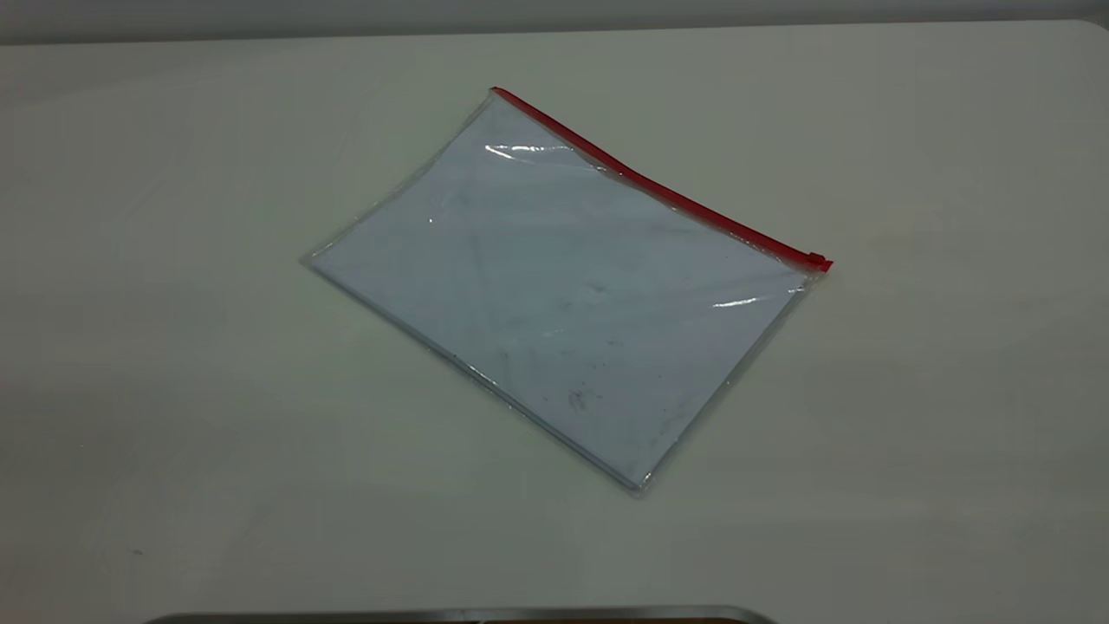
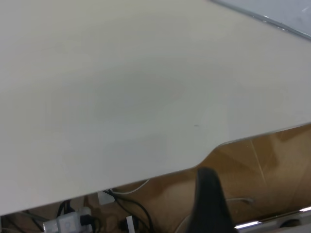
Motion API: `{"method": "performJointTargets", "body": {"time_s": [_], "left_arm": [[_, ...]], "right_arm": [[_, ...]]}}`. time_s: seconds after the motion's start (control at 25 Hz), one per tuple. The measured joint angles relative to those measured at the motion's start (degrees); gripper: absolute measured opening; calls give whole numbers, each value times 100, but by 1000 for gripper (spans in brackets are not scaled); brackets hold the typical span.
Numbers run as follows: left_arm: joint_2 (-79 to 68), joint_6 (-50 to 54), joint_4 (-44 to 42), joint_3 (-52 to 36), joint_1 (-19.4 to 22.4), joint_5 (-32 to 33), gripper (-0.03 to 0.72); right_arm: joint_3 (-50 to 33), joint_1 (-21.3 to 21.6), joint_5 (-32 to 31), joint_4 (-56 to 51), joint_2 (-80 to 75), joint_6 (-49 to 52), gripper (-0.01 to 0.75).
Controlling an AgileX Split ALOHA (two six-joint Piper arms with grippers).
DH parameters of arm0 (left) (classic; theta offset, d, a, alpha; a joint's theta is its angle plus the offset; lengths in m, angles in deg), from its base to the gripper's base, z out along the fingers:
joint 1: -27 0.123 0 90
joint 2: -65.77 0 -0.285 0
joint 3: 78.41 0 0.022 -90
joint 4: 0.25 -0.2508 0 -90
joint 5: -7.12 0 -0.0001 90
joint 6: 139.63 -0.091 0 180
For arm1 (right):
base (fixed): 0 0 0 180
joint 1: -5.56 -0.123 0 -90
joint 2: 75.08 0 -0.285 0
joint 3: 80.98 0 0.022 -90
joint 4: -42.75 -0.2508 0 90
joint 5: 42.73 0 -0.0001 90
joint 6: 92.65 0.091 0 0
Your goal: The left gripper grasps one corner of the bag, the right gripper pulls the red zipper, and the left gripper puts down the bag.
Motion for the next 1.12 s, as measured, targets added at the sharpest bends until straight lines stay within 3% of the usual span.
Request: {"method": "performJointTargets", "body": {"time_s": [0.24,0.56,1.12], "left_arm": [[0,0,6,0,67,0,588],[724,0,17,0,765,6,588],[1254,118,-85,0,813,75,588]], "right_arm": [[0,0,0,0,0,0,578],[0,0,0,0,0,0,578],[0,0,0,0,0,0,578]]}}
